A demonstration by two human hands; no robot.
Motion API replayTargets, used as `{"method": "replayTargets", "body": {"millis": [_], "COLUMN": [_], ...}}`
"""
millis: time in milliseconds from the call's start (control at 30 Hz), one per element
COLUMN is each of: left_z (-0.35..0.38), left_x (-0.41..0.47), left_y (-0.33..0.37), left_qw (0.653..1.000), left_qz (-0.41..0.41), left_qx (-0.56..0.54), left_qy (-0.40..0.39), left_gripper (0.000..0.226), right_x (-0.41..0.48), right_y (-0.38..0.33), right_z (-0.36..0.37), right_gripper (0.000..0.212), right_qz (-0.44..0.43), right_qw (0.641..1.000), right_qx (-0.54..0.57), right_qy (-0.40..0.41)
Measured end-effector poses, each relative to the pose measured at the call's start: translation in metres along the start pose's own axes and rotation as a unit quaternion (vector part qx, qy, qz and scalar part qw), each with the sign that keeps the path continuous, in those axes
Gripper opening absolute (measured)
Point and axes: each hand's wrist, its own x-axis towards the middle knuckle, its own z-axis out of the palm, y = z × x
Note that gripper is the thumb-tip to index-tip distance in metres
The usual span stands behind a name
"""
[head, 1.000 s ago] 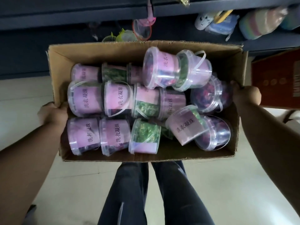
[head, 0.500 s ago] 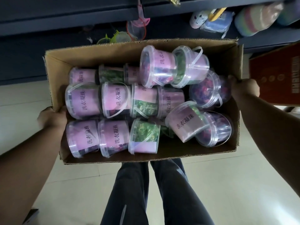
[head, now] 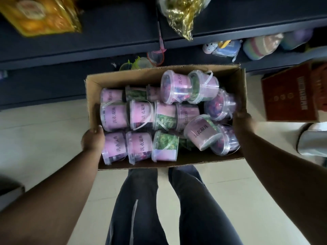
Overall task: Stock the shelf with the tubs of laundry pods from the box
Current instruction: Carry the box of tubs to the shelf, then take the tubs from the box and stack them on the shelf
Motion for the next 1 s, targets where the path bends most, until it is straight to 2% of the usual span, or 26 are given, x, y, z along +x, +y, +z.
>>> {"method": "replayTargets", "body": {"millis": [100,200,367,467,567,733,867,1000], "left_z": [-0.014,-0.022,-0.059,-0.097,-0.126,-0.132,-0.116,-0.090], "left_x": [-0.025,-0.039,-0.049,-0.037,-0.020,-0.006,-0.001,0.023], "left_y": [-0.004,-0.013,-0.047,-0.055,-0.038,0.007,0.036,0.056], "left_qw": [0.995,0.981,0.926,0.902,0.883,0.851,0.828,0.776], "left_qz": [0.071,0.118,0.197,0.250,0.296,0.379,0.407,0.433], "left_qx": [-0.016,0.008,0.125,0.175,0.236,0.269,0.283,0.373], "left_qy": [-0.068,-0.153,-0.297,-0.306,-0.277,-0.242,-0.261,-0.267], "left_gripper": [0.029,0.024,0.014,0.015,0.023,0.023,0.027,0.038], "right_x": [-0.047,-0.097,-0.182,-0.225,-0.266,-0.284,-0.286,-0.274], "right_y": [-0.007,-0.016,-0.035,-0.041,-0.043,-0.045,-0.062,-0.078], "right_z": [-0.001,0.007,0.029,0.049,0.070,0.085,0.093,0.120], "right_gripper": [0.034,0.033,0.029,0.024,0.027,0.027,0.029,0.029], "right_qz": [-0.040,-0.028,0.027,0.040,0.027,0.033,0.083,0.174], "right_qw": [0.998,0.997,0.997,0.995,0.994,0.991,0.983,0.959], "right_qx": [-0.005,-0.012,0.010,0.048,0.042,0.086,0.132,0.207], "right_qy": [-0.040,-0.074,-0.078,-0.081,-0.102,-0.101,-0.098,-0.088]}}
